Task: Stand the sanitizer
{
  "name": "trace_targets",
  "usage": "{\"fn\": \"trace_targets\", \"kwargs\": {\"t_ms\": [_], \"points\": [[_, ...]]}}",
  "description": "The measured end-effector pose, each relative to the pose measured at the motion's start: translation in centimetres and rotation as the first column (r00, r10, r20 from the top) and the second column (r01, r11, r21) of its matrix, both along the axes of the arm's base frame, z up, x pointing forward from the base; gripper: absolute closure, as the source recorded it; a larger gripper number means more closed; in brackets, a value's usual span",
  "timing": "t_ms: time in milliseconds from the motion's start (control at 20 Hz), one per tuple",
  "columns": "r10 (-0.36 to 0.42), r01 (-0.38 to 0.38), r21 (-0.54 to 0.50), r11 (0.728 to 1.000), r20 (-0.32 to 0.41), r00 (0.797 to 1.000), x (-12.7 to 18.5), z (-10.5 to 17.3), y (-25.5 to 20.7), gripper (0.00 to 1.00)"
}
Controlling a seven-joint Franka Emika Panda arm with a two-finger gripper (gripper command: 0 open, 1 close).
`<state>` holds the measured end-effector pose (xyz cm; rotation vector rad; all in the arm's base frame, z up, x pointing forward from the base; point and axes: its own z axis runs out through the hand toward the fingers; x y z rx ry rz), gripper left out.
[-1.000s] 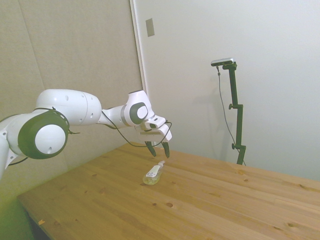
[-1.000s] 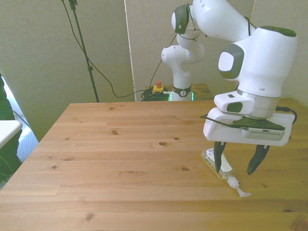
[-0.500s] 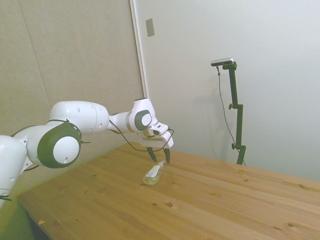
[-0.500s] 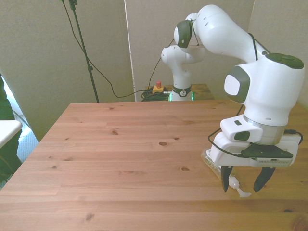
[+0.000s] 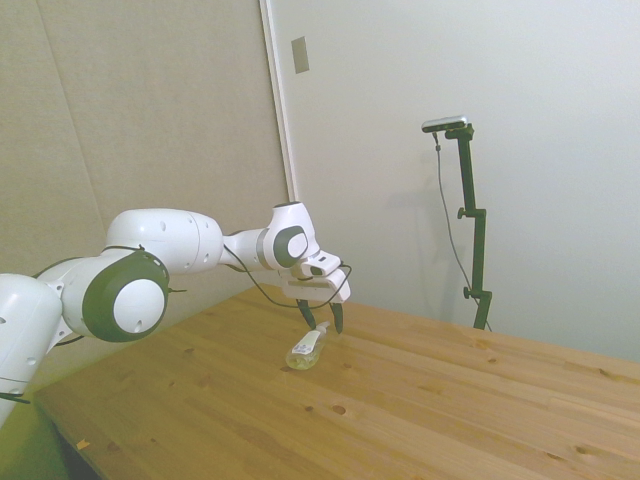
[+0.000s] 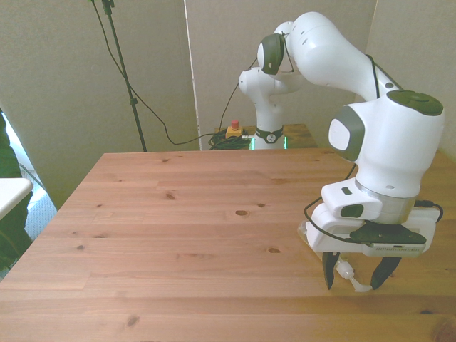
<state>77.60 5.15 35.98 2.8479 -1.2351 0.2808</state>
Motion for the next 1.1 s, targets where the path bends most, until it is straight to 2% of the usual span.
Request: {"fn": "trace_targets", "kwargs": {"t_ms": [750,1100], "points": [[-0.006,0.007,0.030,1.000,-0.013,1.000,-0.1,-0.3,-2.5,1.00],[-0.042,0.042,0.048,0.998,-0.012,0.999,-0.1,-0.2,-3.6,1.00]]}}
